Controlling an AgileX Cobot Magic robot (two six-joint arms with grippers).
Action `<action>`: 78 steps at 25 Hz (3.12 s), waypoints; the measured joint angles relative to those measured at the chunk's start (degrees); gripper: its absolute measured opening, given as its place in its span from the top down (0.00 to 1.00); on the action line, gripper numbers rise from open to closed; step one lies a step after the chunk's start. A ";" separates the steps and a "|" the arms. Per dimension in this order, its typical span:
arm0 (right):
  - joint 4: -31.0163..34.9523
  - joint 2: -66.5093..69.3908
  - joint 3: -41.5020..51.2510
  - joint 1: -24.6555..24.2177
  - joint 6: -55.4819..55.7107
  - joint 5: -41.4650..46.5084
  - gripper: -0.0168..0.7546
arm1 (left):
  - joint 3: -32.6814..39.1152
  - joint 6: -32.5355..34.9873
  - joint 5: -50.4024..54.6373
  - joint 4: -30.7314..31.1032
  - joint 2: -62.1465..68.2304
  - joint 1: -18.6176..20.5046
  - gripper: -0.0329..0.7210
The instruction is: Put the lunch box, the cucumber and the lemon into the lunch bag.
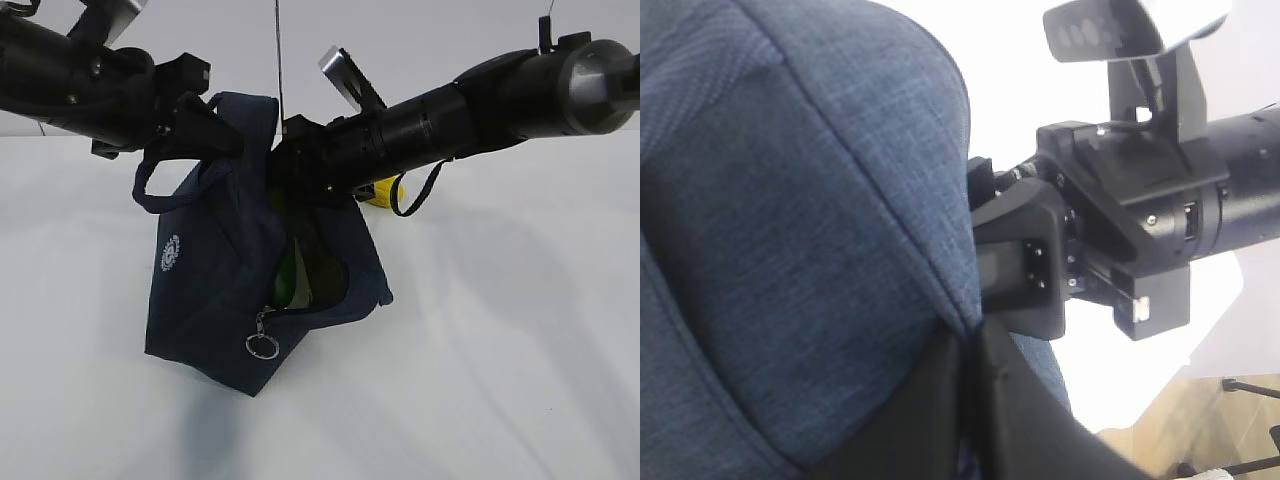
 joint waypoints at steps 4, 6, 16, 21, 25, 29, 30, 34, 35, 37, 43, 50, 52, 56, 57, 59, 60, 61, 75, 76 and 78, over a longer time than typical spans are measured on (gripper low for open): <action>0.00 0.00 0.00 0.00 -0.29 0.00 0.40 | 0.00 0.00 0.00 -0.10 0.00 0.00 0.97; 0.00 0.00 0.00 0.00 -0.27 0.00 0.37 | 0.00 0.00 0.00 -0.09 0.00 0.00 0.97; 0.00 0.00 0.00 0.00 -0.40 3.04 0.35 | 0.00 0.00 0.00 -0.22 0.00 0.00 0.97; -0.72 0.00 -1.58 -1.92 -0.40 8.64 0.35 | 0.00 0.00 0.43 -0.22 0.00 0.00 0.97; -0.85 0.00 -3.46 -4.82 -0.40 13.64 0.35 | 0.00 0.00 0.56 -0.22 0.00 0.00 0.97; -1.13 0.00 -5.41 -7.94 -0.11 16.42 0.35 | 0.00 0.00 0.68 -0.22 0.00 0.00 0.97; -1.47 0.00 -6.02 -8.56 -0.11 16.52 0.35 | 0.00 0.00 0.68 -0.22 0.00 0.00 0.97; -8.08 0.00 -10.26 -10.02 -0.06 16.90 0.35 | 0.00 0.00 0.68 -0.22 0.00 0.00 0.97; -11.57 0.00 -11.80 -10.18 -0.06 17.17 0.35 | 0.00 0.00 0.68 -0.22 0.00 0.00 0.97; -18.85 0.00 -15.07 -10.17 -0.06 17.29 0.35 | 0.00 0.00 0.68 -0.22 0.00 0.00 0.97; -34.48 0.00 -20.89 -10.17 -2.62 11.63 0.35 | 0.00 0.00 0.68 -0.22 0.00 0.00 0.97; -40.89 1.13 -21.25 -10.17 -19.52 5.57 0.35 | 0.00 0.00 0.68 0.70 0.00 0.00 0.97; -41.02 2.33 -21.27 -10.17 -21.06 3.34 0.35 | 0.00 0.00 0.68 0.70 0.00 0.00 0.97; -41.14 6.08 -21.27 -10.17 -21.67 -1.04 0.35 | 0.00 0.00 0.68 0.95 0.00 0.00 0.97; -41.14 7.09 -21.27 -10.17 -21.80 -2.27 0.35 | 0.00 0.00 0.68 1.06 0.00 0.00 0.97; -41.14 8.71 -21.27 -10.17 -21.93 -4.09 0.35 | 0.00 0.00 0.45 1.50 0.00 0.00 0.97; -41.14 9.52 -21.27 -10.17 -22.02 -4.74 0.35 | 0.00 0.00 0.45 1.72 0.00 0.00 0.97; -41.14 10.25 -21.27 -10.17 -22.02 -5.01 0.35 | 0.00 0.00 0.45 1.98 0.00 0.00 0.97; -38.84 15.33 -21.51 -10.17 -23.30 -15.48 0.35 | 0.00 0.00 -0.11 2.40 0.00 0.00 0.97; -37.97 15.40 -21.51 -10.17 -23.41 -15.73 0.35 | 0.00 0.00 -0.22 2.40 0.00 0.00 0.97; -35.55 15.80 -21.63 -10.17 -24.57 -16.49 0.35 | 0.00 0.00 -0.32 2.40 0.00 0.00 0.97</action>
